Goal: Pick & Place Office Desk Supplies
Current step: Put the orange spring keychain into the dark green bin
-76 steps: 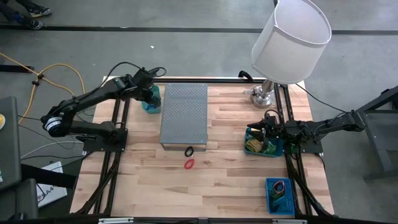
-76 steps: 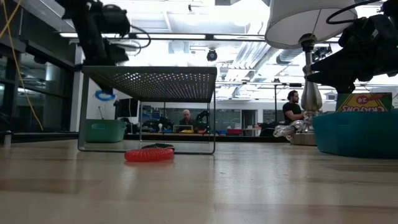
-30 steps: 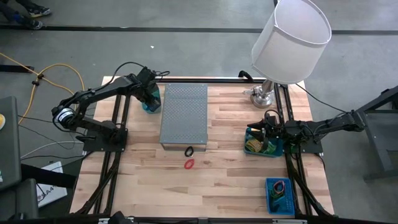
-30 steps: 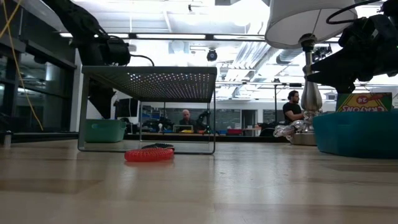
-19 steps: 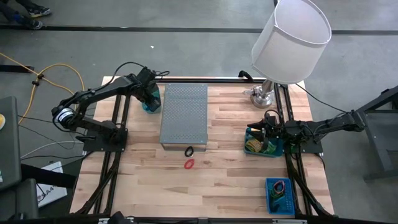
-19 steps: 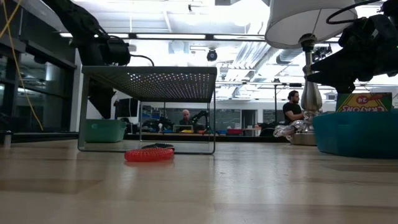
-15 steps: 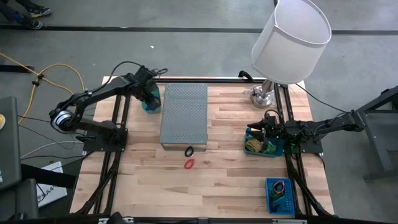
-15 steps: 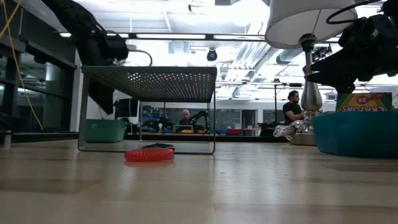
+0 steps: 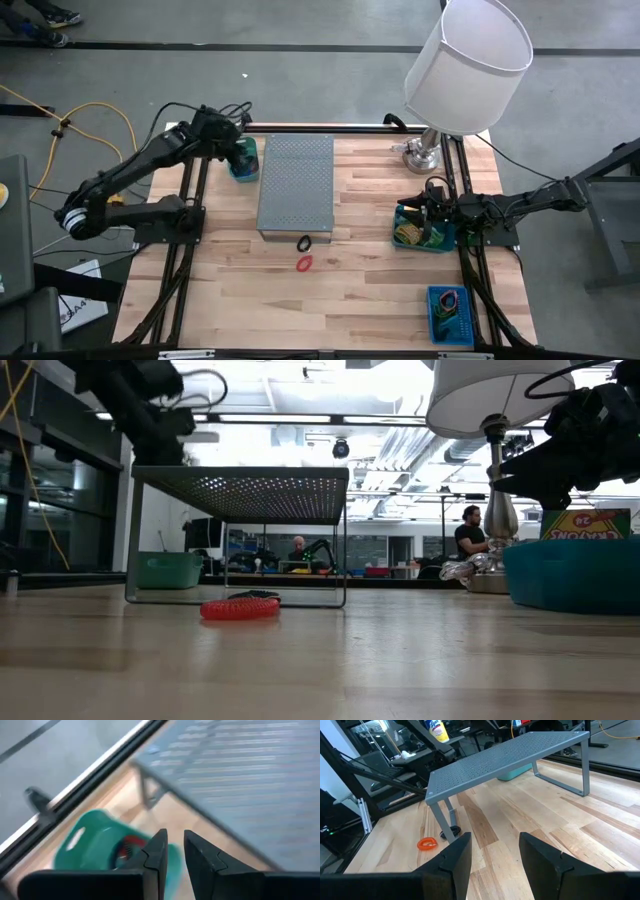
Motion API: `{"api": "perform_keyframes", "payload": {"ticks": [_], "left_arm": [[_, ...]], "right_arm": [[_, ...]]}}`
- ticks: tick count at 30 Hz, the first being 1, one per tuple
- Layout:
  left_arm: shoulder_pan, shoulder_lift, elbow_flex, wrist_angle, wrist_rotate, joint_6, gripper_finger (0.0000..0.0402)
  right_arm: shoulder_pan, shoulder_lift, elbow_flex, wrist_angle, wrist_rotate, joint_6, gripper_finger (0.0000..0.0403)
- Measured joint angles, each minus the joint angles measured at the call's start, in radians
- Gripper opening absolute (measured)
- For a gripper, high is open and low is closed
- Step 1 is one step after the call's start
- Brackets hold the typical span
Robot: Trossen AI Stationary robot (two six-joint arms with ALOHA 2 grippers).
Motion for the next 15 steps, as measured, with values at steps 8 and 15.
{"api": "perform_keyframes", "payload": {"ticks": [8,15], "left_arm": [[-0.368,-0.025,0.0,0.051,-0.035,-0.08,0.0058],[-0.762,0.005,0.001,0.159,-0.322,-0.103,0.0058]], "right_arm": [[0.0,0.0,0.0,0.0,0.0,0.0,0.0153],[0.0,0.0,0.0,0.0,0.0,0.0,0.0153]]}}
